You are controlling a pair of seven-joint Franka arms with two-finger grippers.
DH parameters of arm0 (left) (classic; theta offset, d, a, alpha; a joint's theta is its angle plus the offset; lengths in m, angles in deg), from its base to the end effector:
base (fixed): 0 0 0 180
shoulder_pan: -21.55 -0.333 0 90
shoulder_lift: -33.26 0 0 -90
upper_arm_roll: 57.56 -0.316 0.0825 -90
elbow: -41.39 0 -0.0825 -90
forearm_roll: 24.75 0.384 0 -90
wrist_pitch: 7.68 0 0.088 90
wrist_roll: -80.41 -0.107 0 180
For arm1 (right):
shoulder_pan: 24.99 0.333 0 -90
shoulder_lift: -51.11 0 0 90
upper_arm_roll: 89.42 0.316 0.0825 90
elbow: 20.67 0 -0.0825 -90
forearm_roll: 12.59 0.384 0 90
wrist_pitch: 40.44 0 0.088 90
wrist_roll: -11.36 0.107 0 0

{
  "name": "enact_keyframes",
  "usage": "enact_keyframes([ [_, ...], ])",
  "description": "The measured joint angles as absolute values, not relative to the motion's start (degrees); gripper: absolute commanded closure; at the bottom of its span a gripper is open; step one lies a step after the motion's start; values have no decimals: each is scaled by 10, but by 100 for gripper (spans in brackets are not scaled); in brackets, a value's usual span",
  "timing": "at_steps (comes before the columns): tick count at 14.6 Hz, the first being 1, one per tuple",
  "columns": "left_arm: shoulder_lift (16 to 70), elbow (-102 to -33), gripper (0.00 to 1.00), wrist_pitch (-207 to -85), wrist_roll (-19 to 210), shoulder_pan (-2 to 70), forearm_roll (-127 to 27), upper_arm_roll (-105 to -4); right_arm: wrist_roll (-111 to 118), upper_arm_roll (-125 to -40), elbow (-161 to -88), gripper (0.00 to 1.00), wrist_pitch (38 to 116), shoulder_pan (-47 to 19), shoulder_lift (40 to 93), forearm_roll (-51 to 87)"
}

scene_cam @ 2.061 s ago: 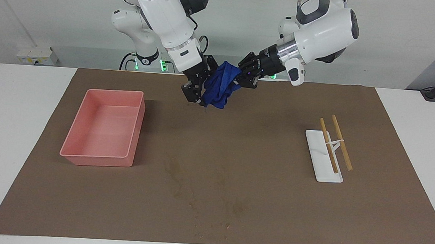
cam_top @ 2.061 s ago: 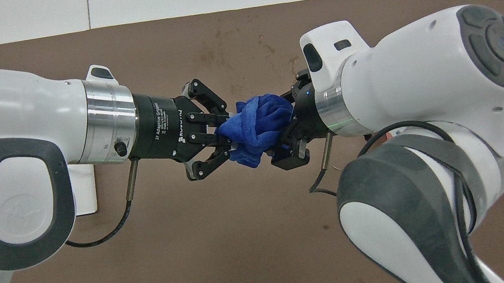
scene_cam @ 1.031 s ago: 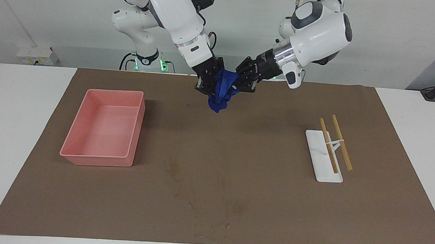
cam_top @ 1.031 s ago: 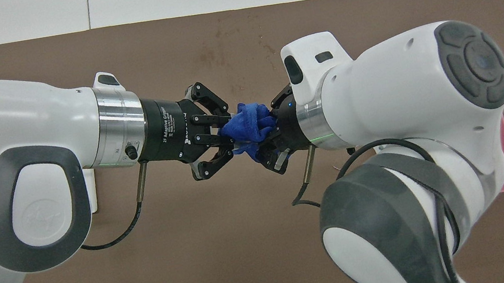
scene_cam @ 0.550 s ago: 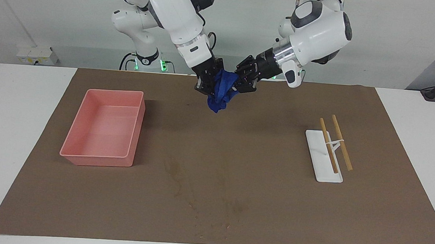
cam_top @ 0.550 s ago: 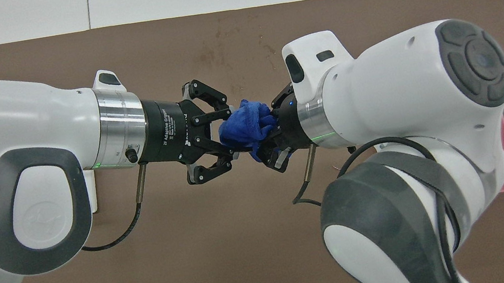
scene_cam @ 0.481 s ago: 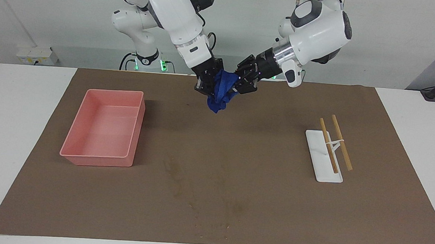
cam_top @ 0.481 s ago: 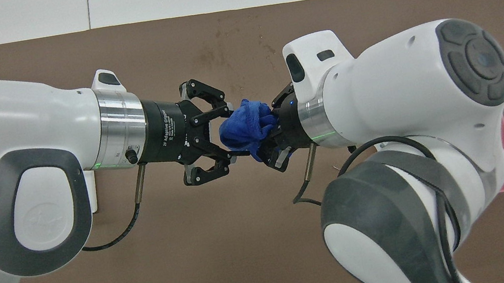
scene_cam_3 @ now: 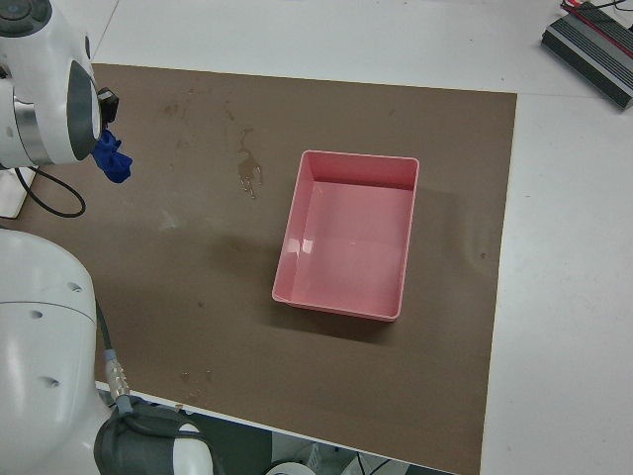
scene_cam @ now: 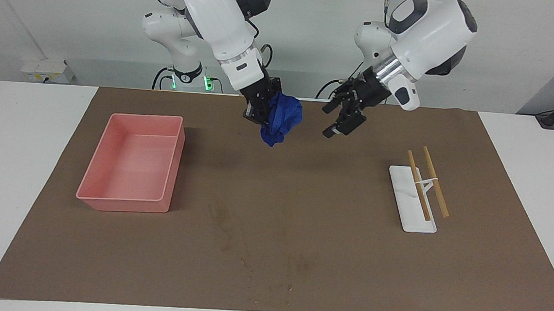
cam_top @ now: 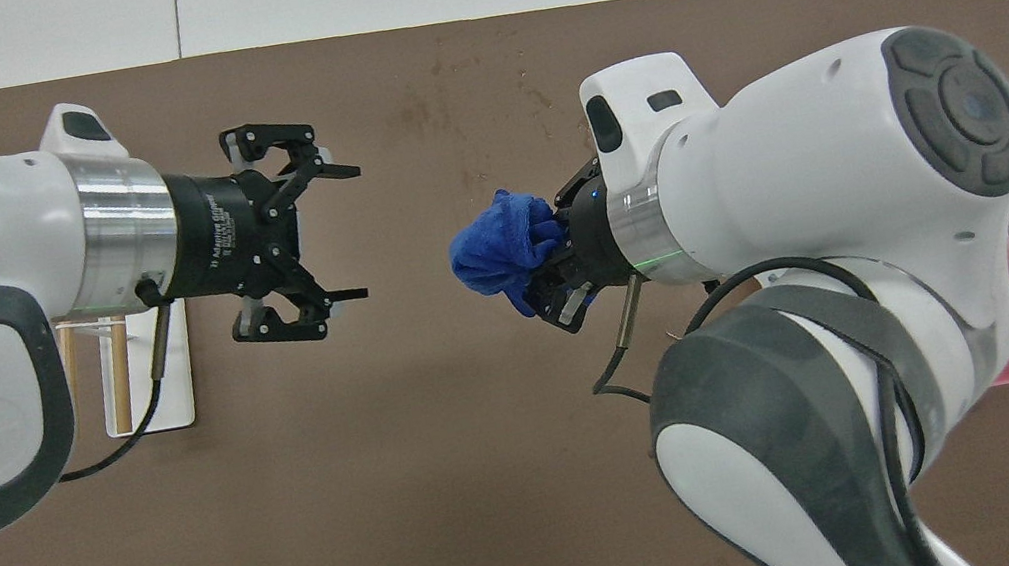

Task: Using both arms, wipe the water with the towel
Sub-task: 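Open the left gripper and withdraw it while the right gripper lifts the towel, then wipe the water spill with the towel held in the right gripper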

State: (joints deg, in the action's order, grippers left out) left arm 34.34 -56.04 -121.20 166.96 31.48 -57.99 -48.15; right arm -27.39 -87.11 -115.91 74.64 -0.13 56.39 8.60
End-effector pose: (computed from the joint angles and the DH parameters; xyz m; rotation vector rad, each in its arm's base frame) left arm 0.5499 -0.2287 0.6020 2.0170 1.5967 -0.3919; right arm 0.5392 0.2999 0.5737 -2.4198 -1.3770 -0.4041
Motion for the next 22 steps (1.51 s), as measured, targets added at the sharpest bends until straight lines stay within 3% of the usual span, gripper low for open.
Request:
enact_keyframes([
  [6,344,-552,0,-1215,1424,240,-472,-485,-267,-876,-1203,100,838,-59,590,75],
  [9,350,-532,0,-1200,1333,235,-356,-483,-233,-875,-1201,100,954,-64,647,74],
  [14,353,-497,0,-1058,1058,233,-270,-484,-215,-875,-1162,100,1097,-74,748,74],
  [22,353,-483,0,-978,904,175,-255,-460,-297,-876,-1151,100,1156,-105,809,67],
])
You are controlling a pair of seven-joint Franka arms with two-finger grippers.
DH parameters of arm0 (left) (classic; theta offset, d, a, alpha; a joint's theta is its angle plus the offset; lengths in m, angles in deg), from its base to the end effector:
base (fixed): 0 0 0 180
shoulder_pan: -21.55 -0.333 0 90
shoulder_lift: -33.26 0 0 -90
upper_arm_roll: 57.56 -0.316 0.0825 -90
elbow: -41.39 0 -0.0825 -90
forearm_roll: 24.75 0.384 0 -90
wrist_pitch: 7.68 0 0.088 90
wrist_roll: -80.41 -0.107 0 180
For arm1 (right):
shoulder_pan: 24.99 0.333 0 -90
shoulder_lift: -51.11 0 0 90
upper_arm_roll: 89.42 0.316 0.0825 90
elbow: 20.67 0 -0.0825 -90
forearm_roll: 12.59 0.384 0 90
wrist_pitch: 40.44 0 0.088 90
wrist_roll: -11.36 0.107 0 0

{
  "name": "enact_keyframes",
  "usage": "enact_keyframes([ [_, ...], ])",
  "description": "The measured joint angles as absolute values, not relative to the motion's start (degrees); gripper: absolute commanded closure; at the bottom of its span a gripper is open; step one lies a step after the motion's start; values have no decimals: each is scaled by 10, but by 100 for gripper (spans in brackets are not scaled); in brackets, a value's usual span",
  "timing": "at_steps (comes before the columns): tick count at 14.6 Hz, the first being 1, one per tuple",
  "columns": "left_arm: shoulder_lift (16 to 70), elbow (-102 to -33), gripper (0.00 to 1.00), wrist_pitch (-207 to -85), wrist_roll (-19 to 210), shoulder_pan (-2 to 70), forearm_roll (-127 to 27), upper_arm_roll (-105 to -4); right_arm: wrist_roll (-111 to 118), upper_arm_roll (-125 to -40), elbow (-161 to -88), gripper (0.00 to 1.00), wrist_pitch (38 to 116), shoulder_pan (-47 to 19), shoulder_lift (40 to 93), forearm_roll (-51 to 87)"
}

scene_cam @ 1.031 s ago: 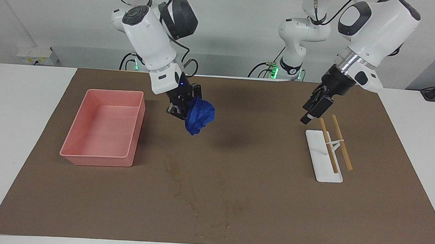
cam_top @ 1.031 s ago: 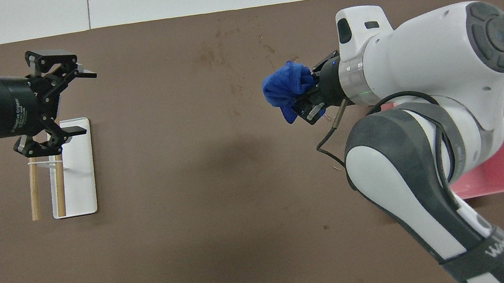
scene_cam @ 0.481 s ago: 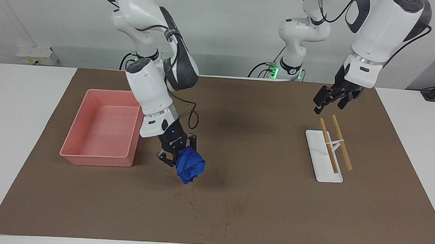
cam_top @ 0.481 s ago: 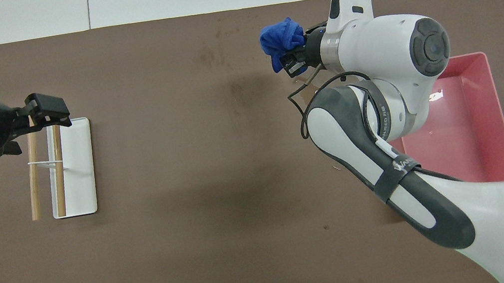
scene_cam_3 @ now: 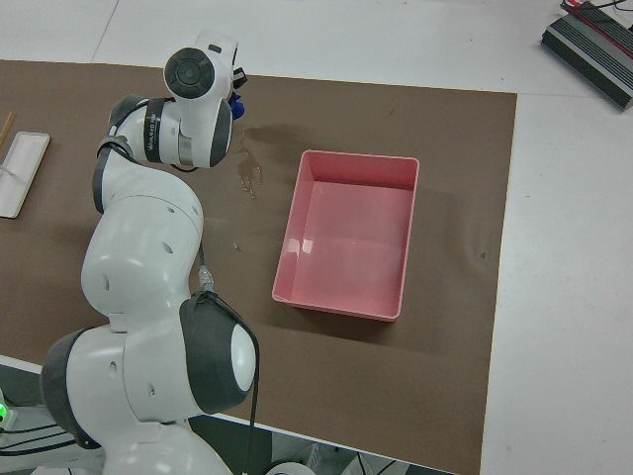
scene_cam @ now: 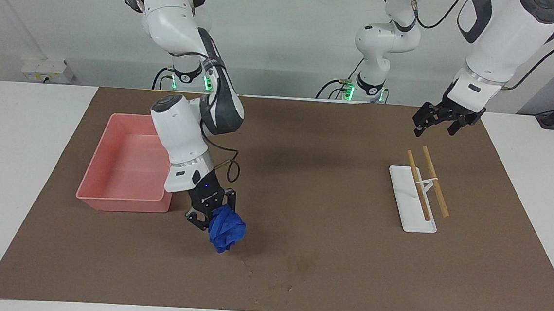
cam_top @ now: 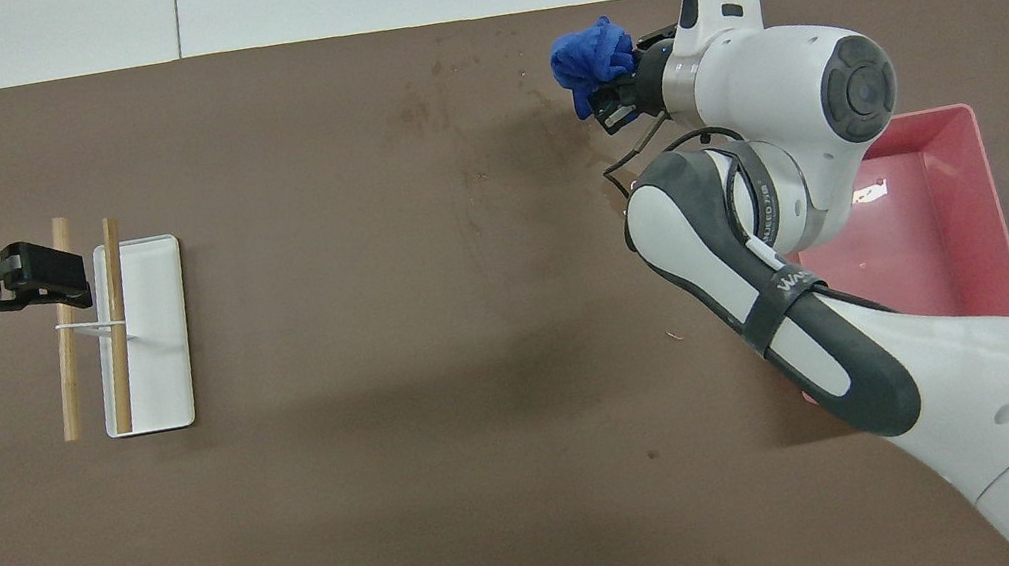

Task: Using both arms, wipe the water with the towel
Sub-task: 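Wipe the water spill with the towel held in the right gripper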

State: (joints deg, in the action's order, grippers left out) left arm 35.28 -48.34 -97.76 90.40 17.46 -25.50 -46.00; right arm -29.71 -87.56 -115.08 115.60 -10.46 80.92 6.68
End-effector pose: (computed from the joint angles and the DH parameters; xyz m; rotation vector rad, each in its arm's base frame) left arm 0.5599 -0.0728 0.6075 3.1248 0.0691 -0.0487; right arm 0.6977 0.1886 0.3722 -2.7161 -1.0293 -0.8742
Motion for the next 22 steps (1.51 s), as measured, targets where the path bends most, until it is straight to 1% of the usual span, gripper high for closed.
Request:
enact_keyframes([
  [2,351,-481,0,-962,900,181,-255,-459,-326,-875,-1160,100,1173,-104,826,67],
  [5,343,-478,0,-940,890,215,-255,-492,-366,-871,-1179,100,1176,-101,844,67],
  [9,329,-489,0,-932,884,219,-255,-501,-390,-869,-1211,100,1172,-101,841,67],
  [13,328,-491,0,-933,883,219,-255,-501,-391,-871,-1220,100,1117,-107,825,67],
  [17,328,-491,0,-934,882,208,-255,-500,-391,-871,-1244,100,1085,-116,803,67],
  [22,328,-491,0,-934,881,207,-255,-499,-391,-871,-1276,100,1009,-133,767,68],
])
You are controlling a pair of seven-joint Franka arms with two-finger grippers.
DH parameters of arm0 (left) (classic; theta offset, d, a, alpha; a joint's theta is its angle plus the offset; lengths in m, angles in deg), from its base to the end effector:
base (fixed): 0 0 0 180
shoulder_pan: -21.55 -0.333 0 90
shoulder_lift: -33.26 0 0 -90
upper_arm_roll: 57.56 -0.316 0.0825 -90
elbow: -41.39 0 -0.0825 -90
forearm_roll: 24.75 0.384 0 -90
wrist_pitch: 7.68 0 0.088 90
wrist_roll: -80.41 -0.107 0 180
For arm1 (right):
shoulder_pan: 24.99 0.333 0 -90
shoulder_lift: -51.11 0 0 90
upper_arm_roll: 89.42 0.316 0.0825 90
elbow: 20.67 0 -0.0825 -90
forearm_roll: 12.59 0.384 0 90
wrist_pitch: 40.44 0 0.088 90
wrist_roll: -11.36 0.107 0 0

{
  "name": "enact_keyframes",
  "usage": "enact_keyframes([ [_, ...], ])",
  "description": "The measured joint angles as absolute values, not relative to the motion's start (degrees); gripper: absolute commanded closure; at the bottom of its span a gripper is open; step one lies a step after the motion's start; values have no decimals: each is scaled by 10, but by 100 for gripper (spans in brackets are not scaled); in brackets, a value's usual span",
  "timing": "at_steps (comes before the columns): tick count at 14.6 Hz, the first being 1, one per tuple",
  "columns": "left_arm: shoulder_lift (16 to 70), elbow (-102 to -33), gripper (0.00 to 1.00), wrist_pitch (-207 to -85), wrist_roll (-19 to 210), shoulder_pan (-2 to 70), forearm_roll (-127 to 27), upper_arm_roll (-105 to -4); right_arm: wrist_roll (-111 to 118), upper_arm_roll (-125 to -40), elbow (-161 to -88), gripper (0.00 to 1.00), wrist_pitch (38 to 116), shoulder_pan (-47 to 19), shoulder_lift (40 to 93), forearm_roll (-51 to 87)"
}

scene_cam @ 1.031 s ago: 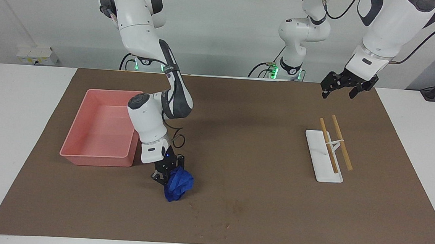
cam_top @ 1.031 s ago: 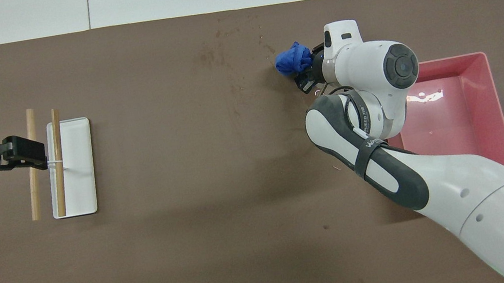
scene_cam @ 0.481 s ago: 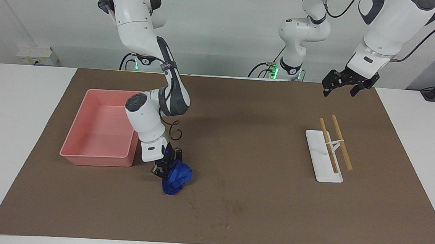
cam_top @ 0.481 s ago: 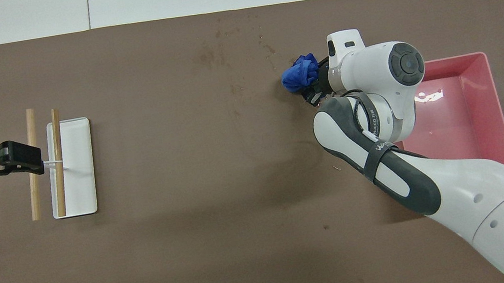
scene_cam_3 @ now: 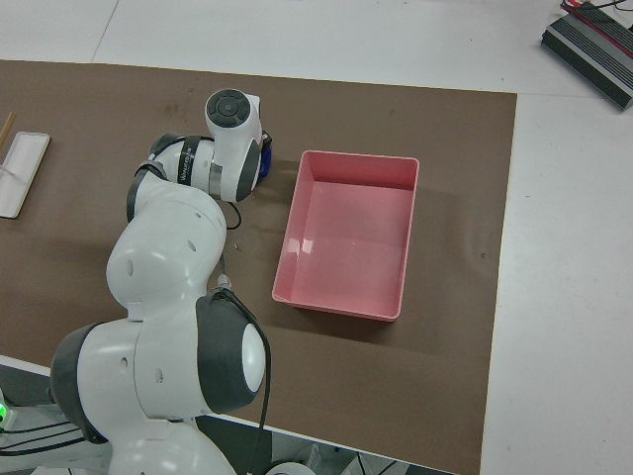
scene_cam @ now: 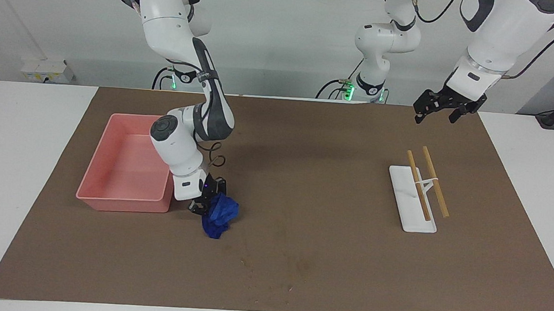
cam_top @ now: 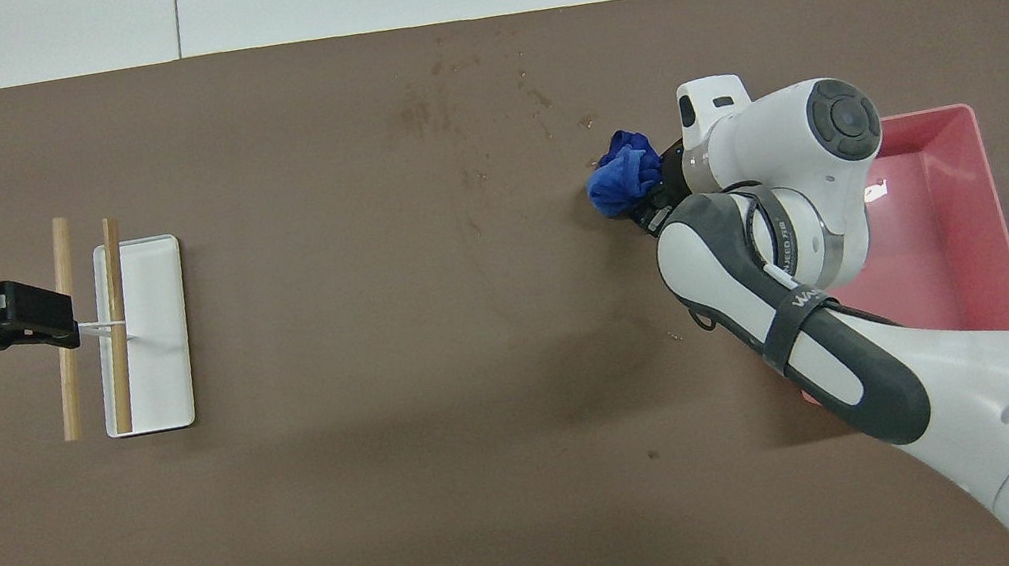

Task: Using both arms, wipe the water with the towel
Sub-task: 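Wipe the water spill with the towel held in the right gripper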

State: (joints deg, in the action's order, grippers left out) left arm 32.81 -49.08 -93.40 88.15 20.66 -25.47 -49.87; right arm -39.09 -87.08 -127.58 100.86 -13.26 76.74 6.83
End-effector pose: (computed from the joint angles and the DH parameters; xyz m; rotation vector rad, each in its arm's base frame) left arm 0.5398 -0.0661 0.6187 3.1373 0.0251 -0.1192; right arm 0.6340 0.1563 0.2912 -2.6608 -1.2383 -0.3248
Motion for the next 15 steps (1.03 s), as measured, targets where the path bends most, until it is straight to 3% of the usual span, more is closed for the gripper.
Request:
enact_keyframes([
  [8,328,-491,0,-935,881,205,-255,-498,-369,-870,-1358,100,997,-136,709,69],
  [15,328,-491,0,-934,881,205,-255,-496,-270,-873,-1381,100,997,-88,693,64],
])
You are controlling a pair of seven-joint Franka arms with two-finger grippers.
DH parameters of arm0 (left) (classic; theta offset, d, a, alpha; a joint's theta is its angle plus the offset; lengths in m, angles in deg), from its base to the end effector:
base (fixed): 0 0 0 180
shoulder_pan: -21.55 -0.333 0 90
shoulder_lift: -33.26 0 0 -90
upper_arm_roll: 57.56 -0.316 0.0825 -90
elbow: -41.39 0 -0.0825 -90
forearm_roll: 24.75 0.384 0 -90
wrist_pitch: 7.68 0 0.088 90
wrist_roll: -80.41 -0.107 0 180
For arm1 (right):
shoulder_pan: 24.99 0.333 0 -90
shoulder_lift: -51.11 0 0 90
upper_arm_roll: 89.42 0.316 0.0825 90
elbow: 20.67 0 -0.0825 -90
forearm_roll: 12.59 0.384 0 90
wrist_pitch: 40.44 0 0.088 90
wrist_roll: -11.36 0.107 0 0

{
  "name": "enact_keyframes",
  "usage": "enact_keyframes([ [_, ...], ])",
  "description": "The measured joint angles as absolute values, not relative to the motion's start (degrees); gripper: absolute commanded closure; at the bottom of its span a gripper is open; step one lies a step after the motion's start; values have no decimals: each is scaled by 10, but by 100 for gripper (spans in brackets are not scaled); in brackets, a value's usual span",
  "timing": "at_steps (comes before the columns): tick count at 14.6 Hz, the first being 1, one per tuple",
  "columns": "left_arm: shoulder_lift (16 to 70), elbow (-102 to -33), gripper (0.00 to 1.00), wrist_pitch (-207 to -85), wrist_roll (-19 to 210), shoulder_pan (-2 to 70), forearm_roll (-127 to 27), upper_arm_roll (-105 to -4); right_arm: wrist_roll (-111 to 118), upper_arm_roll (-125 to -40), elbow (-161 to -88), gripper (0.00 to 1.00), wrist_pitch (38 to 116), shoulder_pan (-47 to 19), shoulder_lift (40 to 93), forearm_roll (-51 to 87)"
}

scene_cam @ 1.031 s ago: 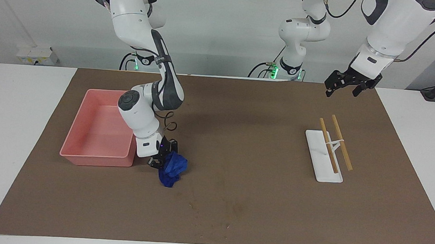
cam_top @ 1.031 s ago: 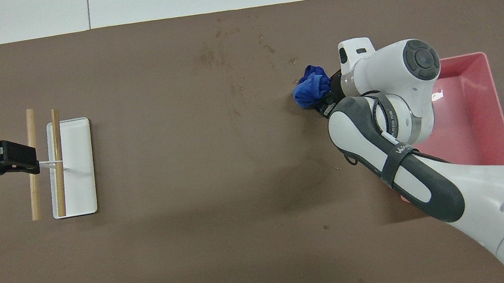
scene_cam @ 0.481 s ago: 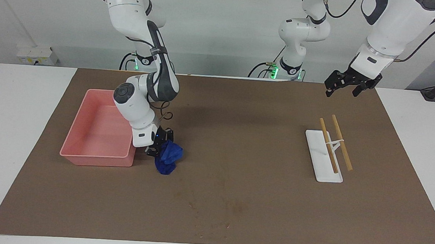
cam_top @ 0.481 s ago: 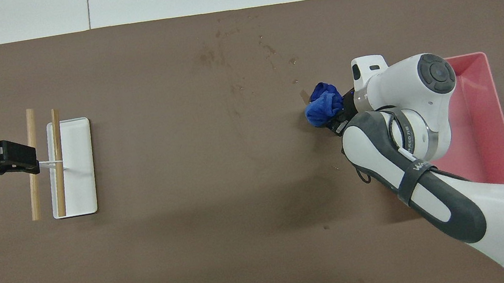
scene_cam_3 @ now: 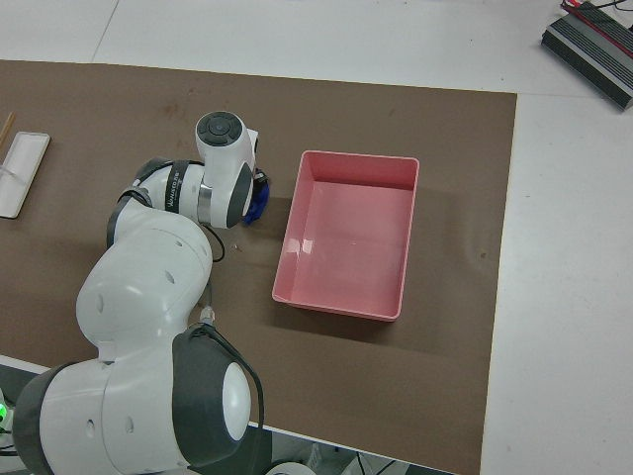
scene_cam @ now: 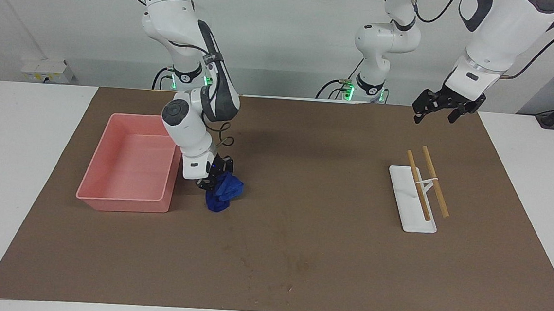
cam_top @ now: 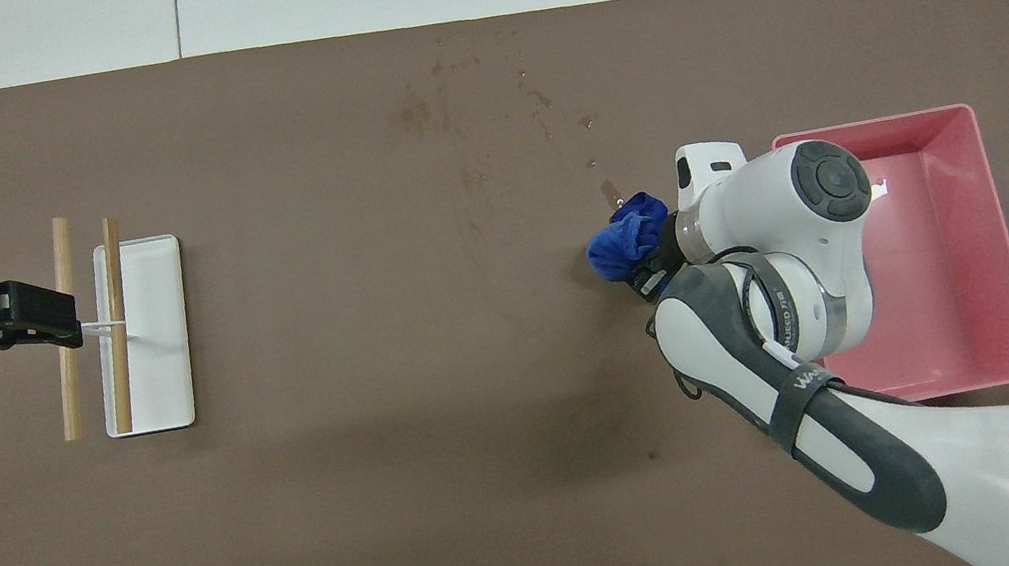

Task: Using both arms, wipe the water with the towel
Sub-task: 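Wipe the water spill with the towel held in the right gripper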

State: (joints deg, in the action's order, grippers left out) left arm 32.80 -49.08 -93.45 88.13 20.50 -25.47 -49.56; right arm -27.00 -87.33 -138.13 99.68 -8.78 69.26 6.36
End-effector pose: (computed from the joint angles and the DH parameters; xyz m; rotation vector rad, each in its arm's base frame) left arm 0.5396 -0.0675 0.6188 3.1374 0.0204 -0.1176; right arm 0.5703 0.1883 0.2913 -2.7234 -1.0564 -0.1705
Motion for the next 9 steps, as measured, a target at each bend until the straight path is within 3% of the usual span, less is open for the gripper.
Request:
enact_keyframes([
  [3,328,-491,0,-934,881,204,-255,-497,-260,-873,-1380,100,1011,-69,695,71],
  [9,328,-491,0,-934,881,204,-255,-497,-258,-868,-1369,100,1116,-50,723,112],
])
